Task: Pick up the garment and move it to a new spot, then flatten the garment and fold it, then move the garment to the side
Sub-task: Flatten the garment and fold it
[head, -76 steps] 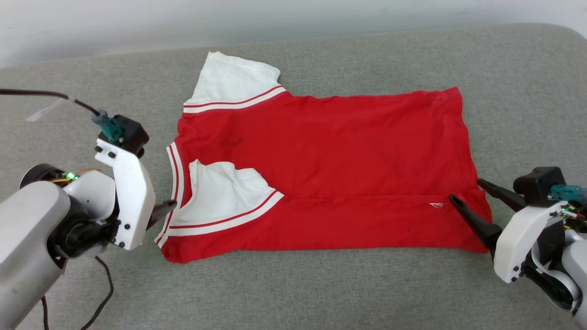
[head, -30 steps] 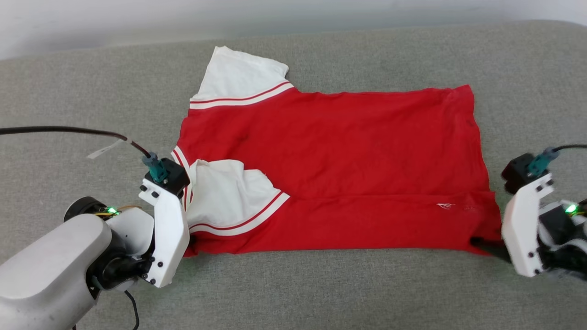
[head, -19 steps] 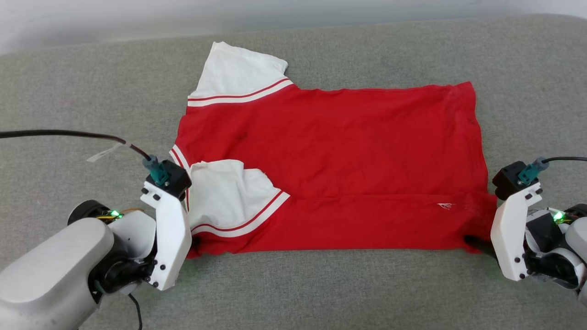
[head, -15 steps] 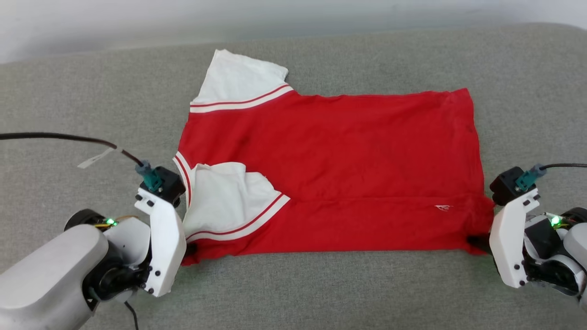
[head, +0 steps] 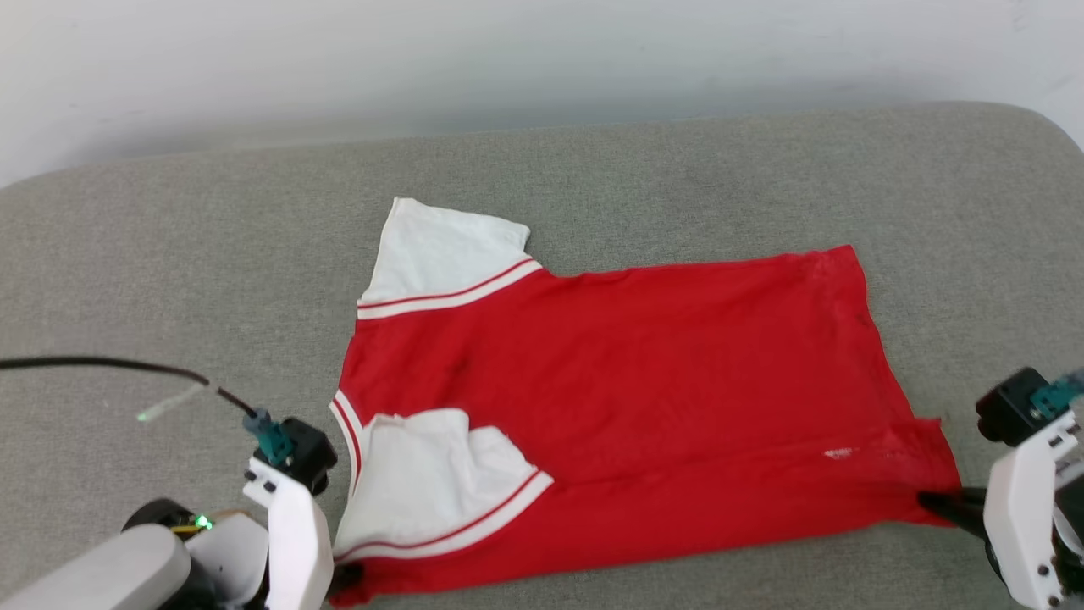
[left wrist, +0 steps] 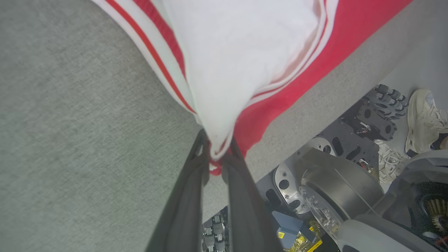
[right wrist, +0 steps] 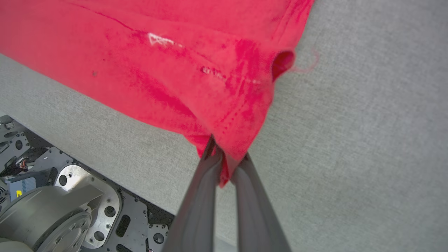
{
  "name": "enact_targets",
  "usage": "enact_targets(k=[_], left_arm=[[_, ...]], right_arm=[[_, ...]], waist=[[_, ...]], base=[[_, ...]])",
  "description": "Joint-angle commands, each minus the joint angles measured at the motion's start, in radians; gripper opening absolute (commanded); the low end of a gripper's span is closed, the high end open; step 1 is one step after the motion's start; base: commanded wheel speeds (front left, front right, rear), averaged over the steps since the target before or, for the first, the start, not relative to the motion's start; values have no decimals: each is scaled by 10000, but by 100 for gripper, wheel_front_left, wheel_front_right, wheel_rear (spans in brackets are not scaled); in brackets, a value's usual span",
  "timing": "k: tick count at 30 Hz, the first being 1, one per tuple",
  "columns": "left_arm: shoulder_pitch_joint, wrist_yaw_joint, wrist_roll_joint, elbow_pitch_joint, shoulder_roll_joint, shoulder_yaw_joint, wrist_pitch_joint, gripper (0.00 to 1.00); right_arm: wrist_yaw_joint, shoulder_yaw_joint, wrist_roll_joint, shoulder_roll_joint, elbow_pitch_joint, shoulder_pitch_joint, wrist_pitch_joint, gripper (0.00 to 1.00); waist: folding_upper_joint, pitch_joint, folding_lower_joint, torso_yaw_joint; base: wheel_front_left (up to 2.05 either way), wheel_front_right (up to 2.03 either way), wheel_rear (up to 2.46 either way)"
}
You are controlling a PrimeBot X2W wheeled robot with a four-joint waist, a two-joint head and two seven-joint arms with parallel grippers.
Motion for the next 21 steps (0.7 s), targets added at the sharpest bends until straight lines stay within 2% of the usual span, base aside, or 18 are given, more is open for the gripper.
enact_targets(k=[1,4,9,10,11,12,17,21], left_arm=[[250,103,-67,-105,115,-53,-86,0],[598,243,-135,-222,164,-130,-218,0],[790,316,115,49,84,-296,-369,0],[770,342,242,159,37,-345,-433,32],[713,353,384,243,-19,-342,-545,100],[695,345,415,334,-65,-334,-624,100],[270,193,556,228,221,-24,-789,100],[-577,93,1203,23,537,415,-1155,100]], right_arm=[[-7,-122,135,-203,-128,315,-128,0],[-7,-257,253,-309,-208,808,-256,0],[-9,-341,-71,155,323,1224,-354,0],[-9,-362,-165,291,463,1257,-419,0],[-7,-418,-194,420,538,1273,-537,28],[-7,-464,-214,547,582,1313,-630,100],[-6,-830,-740,512,511,1201,-1323,100],[-6,-1961,-1124,621,399,1064,-2754,100]], waist=[[0,7,0,15],[0,61,0,-9],[0,193,0,-68],[0,212,0,-69],[0,221,0,-60],[0,216,0,-55],[0,74,0,-44],[0,20,0,-34]], base=[[0,0,0],[0,0,0],[0,0,0],[0,0,0],[0,0,0],[0,0,0],[0,0,0],[0,0,0]])
